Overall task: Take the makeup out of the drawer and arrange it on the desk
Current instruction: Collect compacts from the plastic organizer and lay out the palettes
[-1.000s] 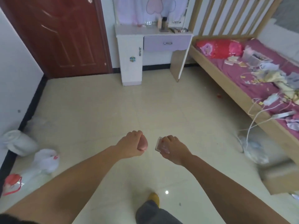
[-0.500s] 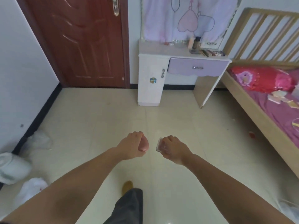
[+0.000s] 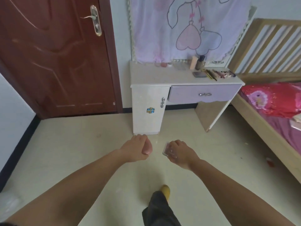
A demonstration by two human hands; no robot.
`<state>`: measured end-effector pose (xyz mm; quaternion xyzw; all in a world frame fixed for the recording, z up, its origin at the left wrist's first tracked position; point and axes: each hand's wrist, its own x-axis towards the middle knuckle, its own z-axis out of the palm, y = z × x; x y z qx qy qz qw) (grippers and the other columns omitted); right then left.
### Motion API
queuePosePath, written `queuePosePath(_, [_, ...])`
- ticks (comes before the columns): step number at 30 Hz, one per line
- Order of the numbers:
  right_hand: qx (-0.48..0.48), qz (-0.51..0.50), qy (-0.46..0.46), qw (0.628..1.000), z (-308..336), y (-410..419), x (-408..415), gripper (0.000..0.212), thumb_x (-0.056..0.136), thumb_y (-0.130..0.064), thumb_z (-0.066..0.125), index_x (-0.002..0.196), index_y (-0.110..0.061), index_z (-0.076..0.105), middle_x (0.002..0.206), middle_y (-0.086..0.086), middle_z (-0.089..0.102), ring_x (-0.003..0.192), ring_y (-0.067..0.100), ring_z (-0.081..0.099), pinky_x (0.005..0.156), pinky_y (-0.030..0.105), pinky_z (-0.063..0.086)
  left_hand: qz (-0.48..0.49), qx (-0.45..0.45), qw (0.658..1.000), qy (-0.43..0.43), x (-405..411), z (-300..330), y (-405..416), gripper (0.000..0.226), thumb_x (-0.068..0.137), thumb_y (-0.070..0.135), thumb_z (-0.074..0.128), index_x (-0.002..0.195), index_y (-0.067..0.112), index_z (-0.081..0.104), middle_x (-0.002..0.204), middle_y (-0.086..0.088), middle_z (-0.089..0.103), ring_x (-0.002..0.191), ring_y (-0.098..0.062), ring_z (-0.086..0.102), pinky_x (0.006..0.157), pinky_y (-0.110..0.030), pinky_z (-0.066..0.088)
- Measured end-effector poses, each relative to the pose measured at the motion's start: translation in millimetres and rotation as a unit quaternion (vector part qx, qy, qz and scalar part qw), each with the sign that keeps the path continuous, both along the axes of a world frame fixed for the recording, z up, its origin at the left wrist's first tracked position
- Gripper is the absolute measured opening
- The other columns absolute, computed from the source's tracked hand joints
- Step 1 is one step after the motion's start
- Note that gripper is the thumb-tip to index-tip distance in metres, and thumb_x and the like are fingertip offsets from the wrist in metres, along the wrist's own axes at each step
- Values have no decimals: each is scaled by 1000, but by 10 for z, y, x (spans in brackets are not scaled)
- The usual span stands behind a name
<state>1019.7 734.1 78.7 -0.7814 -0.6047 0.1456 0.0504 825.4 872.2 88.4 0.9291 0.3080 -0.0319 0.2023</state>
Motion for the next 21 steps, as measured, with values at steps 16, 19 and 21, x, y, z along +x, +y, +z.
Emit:
queuePosePath(16, [-7,0,10,1000,38,3258,2877,34,86,-36,57,116,-22,50,121,1,50,115,21,46,85,33,47,17,-34,999,-17,2783,-95,3199,59,78,40,65,124,17,36,123,-3,44,110,-21,43,87,-33,42])
queuePosePath(19, [5,-18,10,1000,-75,3834,3287,31,86,-36,56,111,-19,50,117,2,51,112,22,47,82,32,46,2,-37,999,-14,3259,-162,3813,58,78,38,65,124,16,37,123,-3,45,111,-22,43,89,-35,43])
queuePosePath(21, [-1,-41,15,999,-116,4188,3527,33,87,-37,56,112,-17,48,118,4,51,111,24,47,83,32,46,-5,-42,999,-11,3552,-185,4203,56,78,38,64,122,15,37,122,-4,45,111,-23,43,88,-35,42])
